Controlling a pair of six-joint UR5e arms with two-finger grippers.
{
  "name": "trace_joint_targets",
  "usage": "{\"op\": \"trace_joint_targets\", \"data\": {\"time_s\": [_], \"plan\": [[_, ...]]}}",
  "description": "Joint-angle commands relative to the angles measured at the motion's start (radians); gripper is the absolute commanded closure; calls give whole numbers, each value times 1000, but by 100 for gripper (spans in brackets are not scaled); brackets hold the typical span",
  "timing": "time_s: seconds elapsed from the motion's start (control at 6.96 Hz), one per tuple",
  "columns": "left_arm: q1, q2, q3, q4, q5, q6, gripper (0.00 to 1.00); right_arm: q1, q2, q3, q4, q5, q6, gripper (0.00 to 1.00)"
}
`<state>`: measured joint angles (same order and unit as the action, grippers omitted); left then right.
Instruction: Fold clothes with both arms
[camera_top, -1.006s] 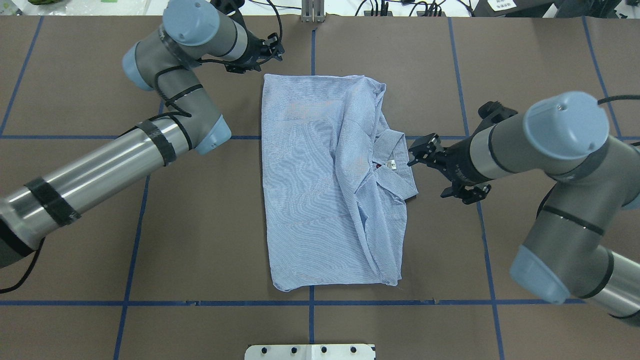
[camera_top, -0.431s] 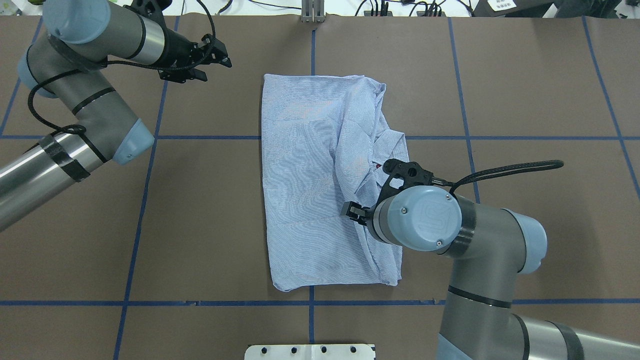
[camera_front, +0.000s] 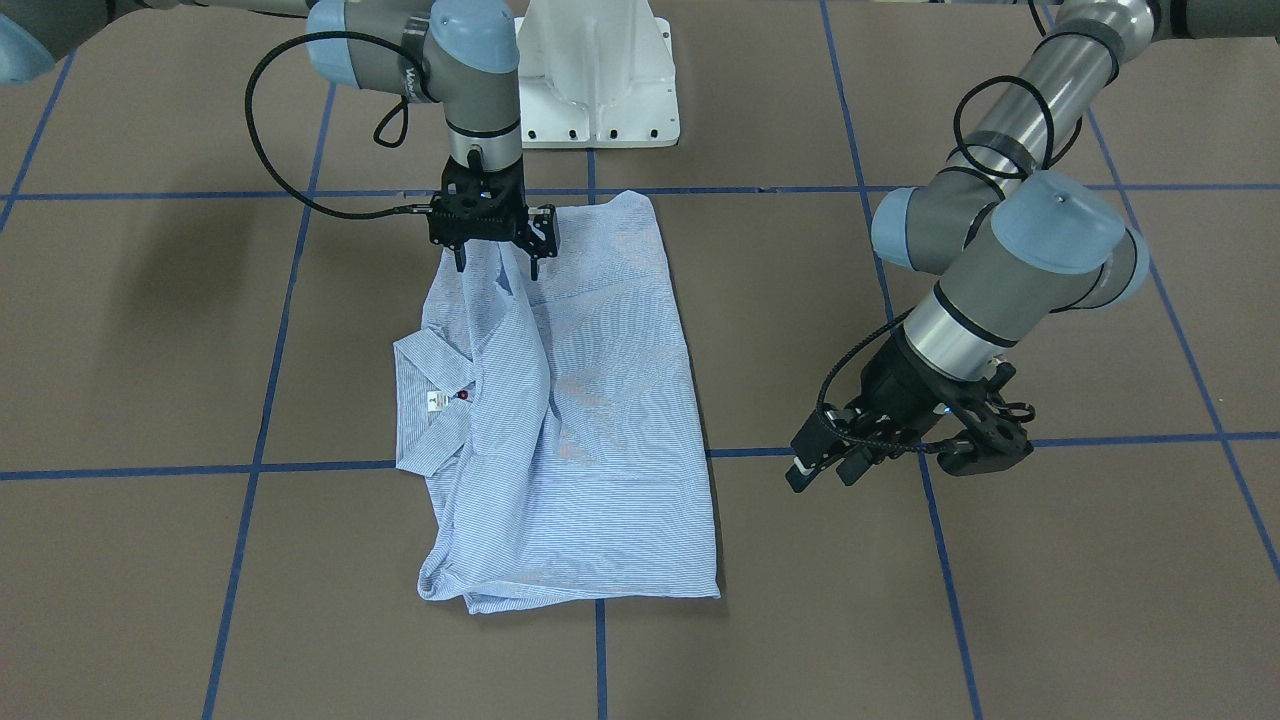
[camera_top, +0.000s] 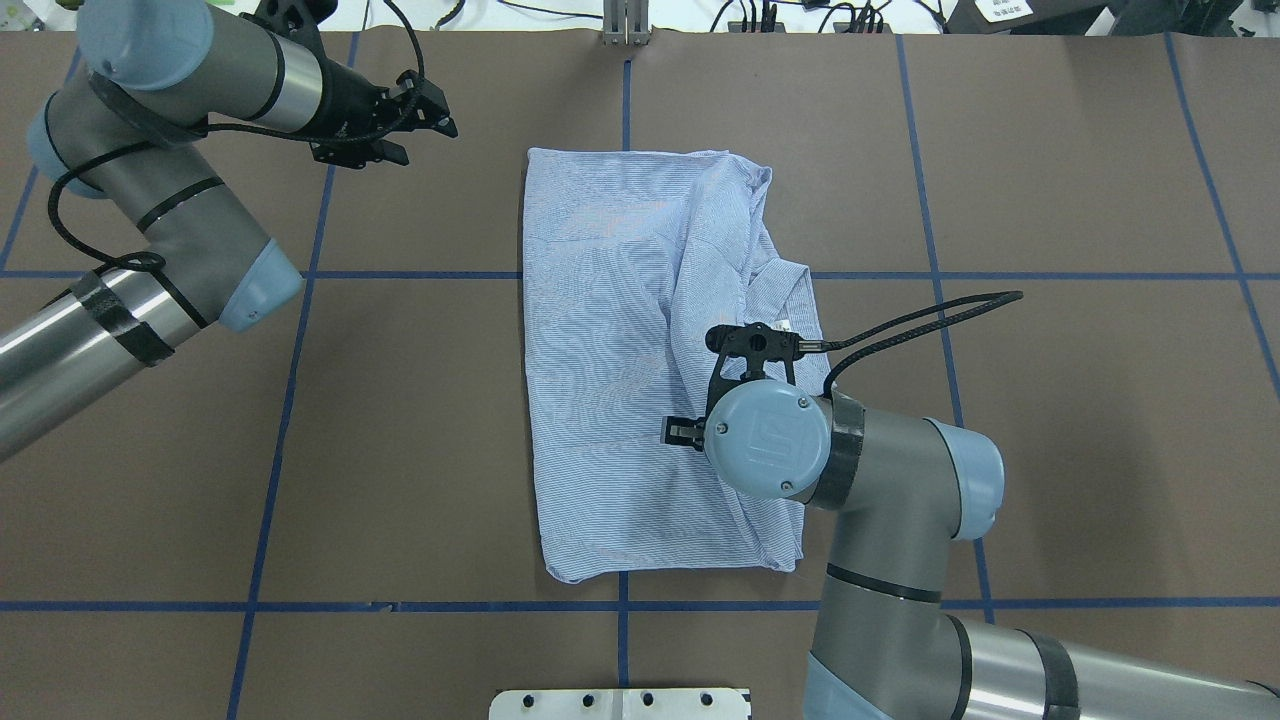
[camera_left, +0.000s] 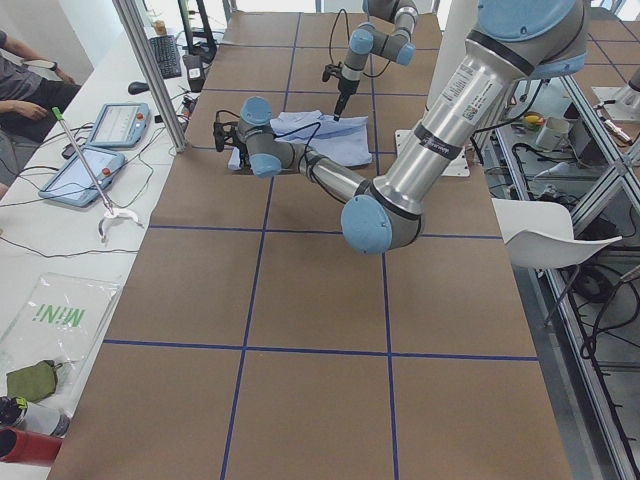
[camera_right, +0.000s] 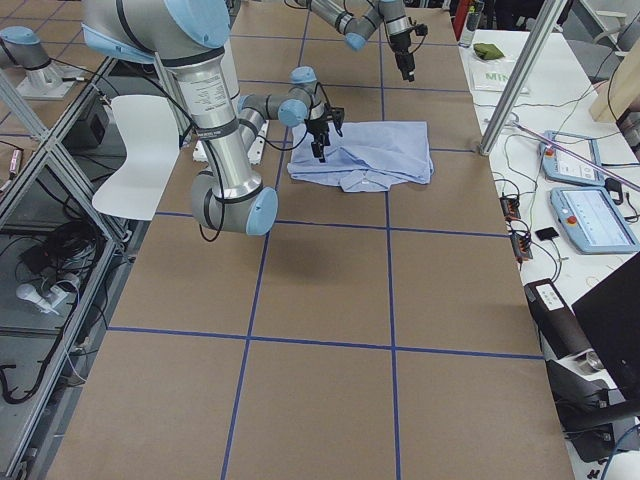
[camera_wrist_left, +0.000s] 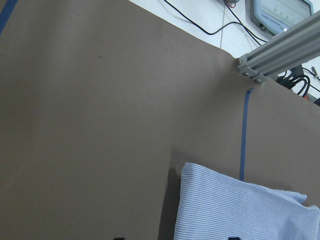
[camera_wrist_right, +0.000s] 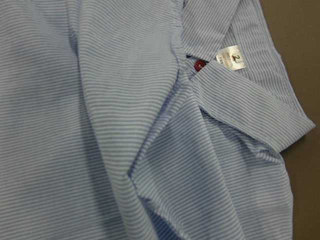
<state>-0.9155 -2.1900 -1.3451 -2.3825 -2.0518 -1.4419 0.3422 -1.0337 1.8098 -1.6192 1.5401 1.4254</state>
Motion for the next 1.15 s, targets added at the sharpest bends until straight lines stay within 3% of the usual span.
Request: {"op": "trace_joint_targets", "data": {"time_s": [0.0,0.29,0.57,1.01], "plan": [[1,4,0,2,-1,0,25,18,-8,-55,5,-6,-101,0],[0,4,0,2,-5,-2,25,67,-81,-28,13,11,-198,0],[1,4,0,2,-5,-5,25,80,-225,107,12,37,-227,0],[-2,-1,-2,17,-5,-5,25,81,-417,234,13,25,-223,0]]}}
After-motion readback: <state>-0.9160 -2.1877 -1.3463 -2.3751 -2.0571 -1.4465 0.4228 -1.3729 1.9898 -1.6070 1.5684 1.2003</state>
